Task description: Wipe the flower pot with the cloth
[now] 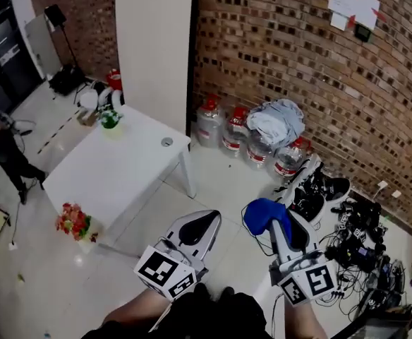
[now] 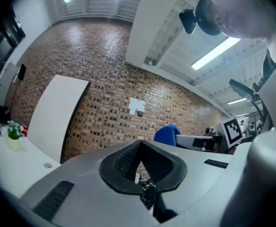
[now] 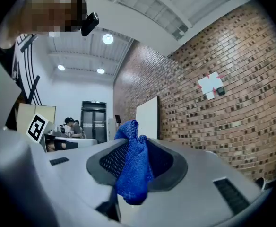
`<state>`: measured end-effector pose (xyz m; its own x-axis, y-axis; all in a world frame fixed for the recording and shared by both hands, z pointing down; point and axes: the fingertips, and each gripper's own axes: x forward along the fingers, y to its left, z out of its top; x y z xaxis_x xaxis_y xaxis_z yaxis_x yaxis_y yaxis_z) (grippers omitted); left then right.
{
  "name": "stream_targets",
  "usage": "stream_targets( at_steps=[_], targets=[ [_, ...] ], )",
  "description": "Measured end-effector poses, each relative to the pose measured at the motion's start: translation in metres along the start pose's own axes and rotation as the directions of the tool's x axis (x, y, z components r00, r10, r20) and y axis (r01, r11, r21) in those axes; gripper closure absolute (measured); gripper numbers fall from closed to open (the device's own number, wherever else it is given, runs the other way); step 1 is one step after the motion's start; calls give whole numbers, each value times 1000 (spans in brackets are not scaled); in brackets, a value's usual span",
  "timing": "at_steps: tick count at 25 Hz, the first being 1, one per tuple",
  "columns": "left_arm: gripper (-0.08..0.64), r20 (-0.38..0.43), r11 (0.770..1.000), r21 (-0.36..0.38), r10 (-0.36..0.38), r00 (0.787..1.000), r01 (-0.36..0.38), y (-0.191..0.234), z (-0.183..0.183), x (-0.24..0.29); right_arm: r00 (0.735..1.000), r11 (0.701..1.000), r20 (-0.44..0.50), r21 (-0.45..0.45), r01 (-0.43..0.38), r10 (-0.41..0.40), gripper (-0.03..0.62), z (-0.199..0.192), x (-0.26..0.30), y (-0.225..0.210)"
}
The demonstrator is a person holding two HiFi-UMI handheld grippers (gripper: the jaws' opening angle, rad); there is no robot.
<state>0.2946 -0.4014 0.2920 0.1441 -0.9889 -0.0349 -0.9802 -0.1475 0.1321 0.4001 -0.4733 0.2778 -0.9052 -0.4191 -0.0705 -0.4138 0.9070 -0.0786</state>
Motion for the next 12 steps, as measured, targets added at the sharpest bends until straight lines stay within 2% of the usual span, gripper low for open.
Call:
stream_targets(
  at_steps=[3, 6, 9, 12],
  targets=[
    [563, 17, 995, 1, 98, 995, -98, 21, 0, -28, 995, 995, -8, 25, -97, 98, 494, -9, 24, 22],
    [563, 19, 975, 9, 220, 975, -221, 37, 2, -54, 978, 977, -21, 51, -208, 209, 494, -16, 41, 45],
    [563, 50, 937, 30, 345, 937, -347, 43, 13, -75, 941, 941, -11, 43, -336, 337, 494, -9, 53, 62],
    [563, 65, 882, 30, 469, 881, -471, 34, 14, -92, 890, 889, -15, 60, -454, 456, 494, -11, 55, 73]
  ],
)
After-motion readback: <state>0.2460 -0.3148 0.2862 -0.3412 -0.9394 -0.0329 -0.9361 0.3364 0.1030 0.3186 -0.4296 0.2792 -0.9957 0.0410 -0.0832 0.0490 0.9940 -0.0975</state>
